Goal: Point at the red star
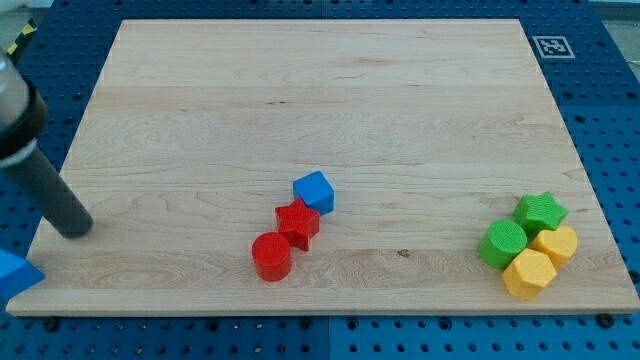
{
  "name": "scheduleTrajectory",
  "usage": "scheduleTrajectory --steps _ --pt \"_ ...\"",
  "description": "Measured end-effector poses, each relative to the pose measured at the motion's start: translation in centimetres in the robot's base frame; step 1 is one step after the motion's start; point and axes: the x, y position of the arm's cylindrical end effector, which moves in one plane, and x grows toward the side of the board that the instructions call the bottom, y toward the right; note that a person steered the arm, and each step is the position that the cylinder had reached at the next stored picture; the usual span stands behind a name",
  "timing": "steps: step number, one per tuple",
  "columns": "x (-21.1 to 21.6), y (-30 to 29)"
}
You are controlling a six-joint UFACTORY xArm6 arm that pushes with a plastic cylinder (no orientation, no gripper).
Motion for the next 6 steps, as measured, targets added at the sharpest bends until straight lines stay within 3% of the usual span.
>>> scheduleTrajectory --steps 1,2,3,4,6 --pt "-1.7 -3.7" --pt "-1.1 -3.7" --pt "4.7 -1.5" --pt "5.8 2.6" --pt "3.9 7.6"
